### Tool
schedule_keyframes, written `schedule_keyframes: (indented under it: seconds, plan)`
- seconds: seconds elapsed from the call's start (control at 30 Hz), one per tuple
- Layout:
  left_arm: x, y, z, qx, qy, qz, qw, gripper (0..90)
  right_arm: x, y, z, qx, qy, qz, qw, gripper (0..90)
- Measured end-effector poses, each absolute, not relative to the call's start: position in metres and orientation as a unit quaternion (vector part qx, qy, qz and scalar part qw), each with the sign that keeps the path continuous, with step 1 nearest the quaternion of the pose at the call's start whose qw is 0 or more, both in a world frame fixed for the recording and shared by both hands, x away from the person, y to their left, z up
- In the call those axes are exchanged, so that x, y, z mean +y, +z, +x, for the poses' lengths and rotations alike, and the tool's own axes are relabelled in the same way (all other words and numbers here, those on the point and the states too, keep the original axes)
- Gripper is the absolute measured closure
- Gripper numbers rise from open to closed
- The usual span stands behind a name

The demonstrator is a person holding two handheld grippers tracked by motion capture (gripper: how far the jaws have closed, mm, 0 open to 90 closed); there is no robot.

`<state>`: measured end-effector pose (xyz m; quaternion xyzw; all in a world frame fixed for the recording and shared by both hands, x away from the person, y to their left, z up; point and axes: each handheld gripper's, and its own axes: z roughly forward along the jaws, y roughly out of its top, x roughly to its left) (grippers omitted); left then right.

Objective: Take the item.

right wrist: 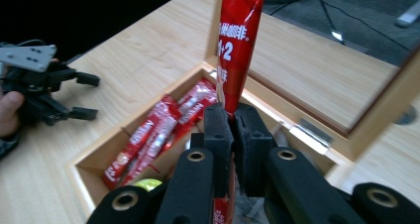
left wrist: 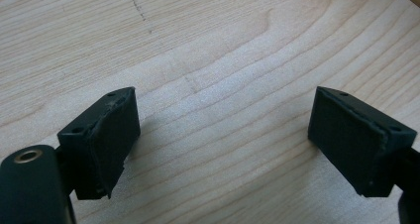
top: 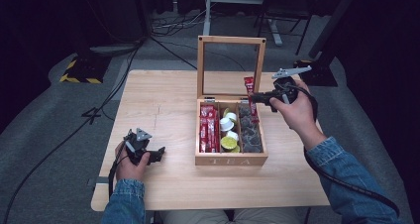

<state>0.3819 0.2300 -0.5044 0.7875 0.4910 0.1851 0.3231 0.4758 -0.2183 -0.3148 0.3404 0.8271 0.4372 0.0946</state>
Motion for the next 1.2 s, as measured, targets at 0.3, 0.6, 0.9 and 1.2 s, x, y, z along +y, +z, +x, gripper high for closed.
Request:
schedule_keyframes:
  seconds: [0.3, 0.6, 0.9, 1.2]
  plan:
    - [0.230, -0.504, 0.382, 0.491, 0.185, 0.787, 0.323, 13.0, -0.266, -0.322, 0.485, 0.810, 0.426, 0.386, 0.117, 85.4]
    - [0.230, -0.504, 0.382, 0.491, 0.185, 0.788, 0.323, 13.0, -0.301, -0.343, 0.493, 0.796, 0.409, 0.427, 0.130, 85.4]
    - [0.230, -0.504, 0.382, 0.491, 0.185, 0.787, 0.323, 13.0, -0.324, -0.378, 0.502, 0.794, 0.377, 0.460, 0.121, 85.3]
    - [0.230, -0.504, 0.382, 0.491, 0.184, 0.788, 0.323, 12.9, -0.336, -0.404, 0.505, 0.795, 0.349, 0.485, 0.101, 85.3]
